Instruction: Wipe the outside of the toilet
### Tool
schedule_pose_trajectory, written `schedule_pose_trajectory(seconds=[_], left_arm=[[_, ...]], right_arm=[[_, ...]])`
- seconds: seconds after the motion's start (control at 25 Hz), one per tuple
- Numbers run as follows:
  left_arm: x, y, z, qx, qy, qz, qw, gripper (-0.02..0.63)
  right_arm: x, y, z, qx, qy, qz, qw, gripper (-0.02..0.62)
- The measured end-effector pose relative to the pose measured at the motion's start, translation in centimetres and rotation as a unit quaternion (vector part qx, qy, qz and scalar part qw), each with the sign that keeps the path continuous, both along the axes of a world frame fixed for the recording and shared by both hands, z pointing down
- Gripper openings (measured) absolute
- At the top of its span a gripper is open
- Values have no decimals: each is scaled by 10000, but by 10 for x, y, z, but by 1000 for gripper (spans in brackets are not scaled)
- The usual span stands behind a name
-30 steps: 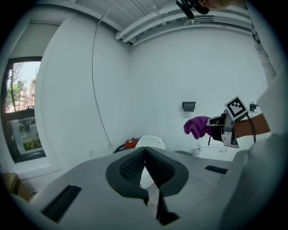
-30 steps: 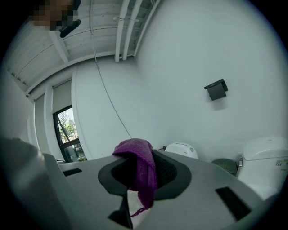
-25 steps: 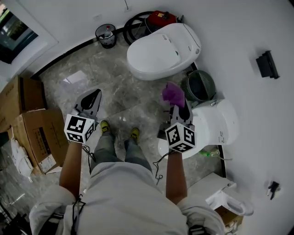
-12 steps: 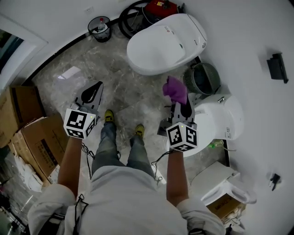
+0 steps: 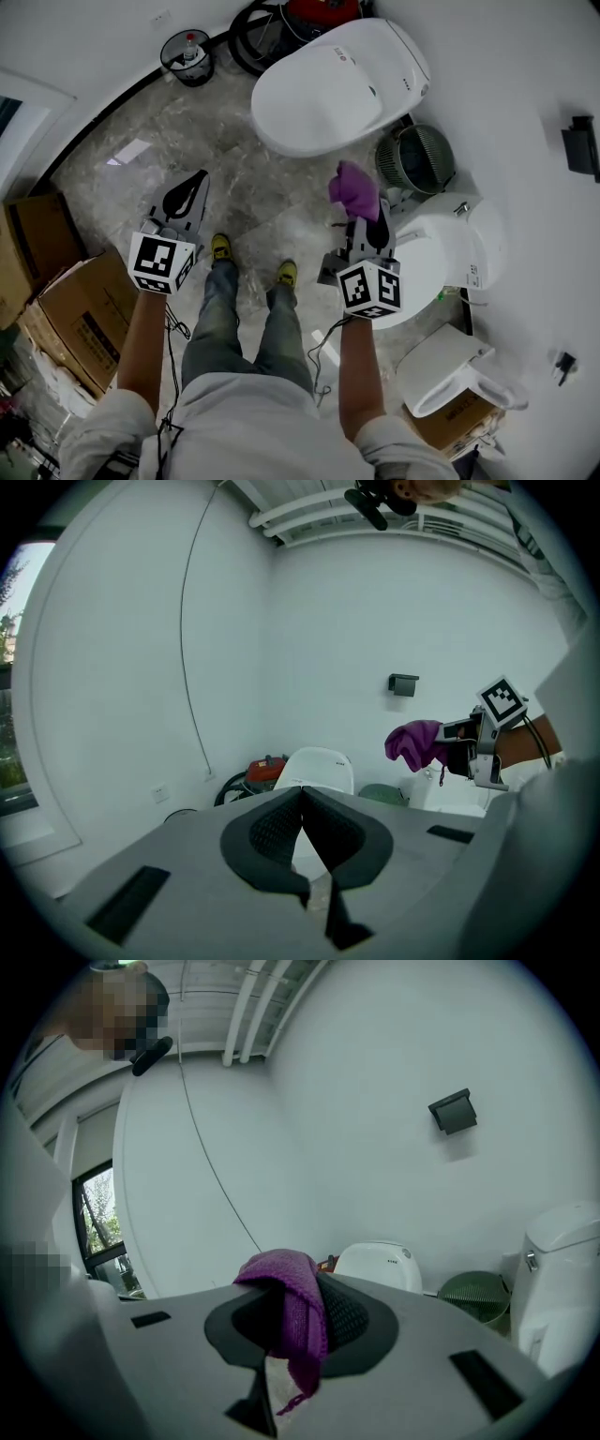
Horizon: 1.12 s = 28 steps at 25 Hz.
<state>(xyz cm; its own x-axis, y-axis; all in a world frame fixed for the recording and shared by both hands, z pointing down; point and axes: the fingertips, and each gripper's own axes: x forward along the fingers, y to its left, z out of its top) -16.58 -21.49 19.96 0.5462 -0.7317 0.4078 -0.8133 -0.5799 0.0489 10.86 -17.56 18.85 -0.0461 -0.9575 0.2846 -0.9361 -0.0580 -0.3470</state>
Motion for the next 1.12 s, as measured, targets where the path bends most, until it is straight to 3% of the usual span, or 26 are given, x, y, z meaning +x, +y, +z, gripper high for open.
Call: schedule_pose_trajectory(seconds=[0.56, 1.12], left_arm=[[-2, -33, 79, -113, 123, -100, 9998, 17], [9, -33, 160, -160, 159, 1, 9997, 17]], right_arm=[[-11, -30, 84, -170, -358, 120, 9991, 91], [-12, -32, 169, -218, -638, 191, 9975, 91]])
